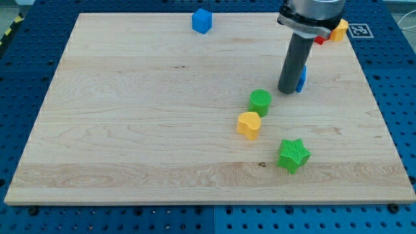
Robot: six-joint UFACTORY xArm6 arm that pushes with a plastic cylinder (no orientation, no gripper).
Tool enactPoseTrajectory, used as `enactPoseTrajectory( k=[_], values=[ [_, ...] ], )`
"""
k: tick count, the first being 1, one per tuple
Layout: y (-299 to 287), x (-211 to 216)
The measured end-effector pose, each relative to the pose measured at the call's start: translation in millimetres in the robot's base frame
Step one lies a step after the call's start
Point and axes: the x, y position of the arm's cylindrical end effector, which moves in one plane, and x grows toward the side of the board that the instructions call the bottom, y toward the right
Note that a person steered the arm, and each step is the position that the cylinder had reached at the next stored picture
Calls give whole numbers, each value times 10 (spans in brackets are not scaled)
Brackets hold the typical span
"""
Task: Push the blue triangle towards the top right
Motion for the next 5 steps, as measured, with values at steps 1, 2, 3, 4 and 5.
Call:
enactPoseTrajectory(
  k=[1, 2, 3, 4, 5],
  values=[
    [112, 0],
    [391, 1],
    [454, -114],
    [410, -313],
    [403, -521]
  ],
)
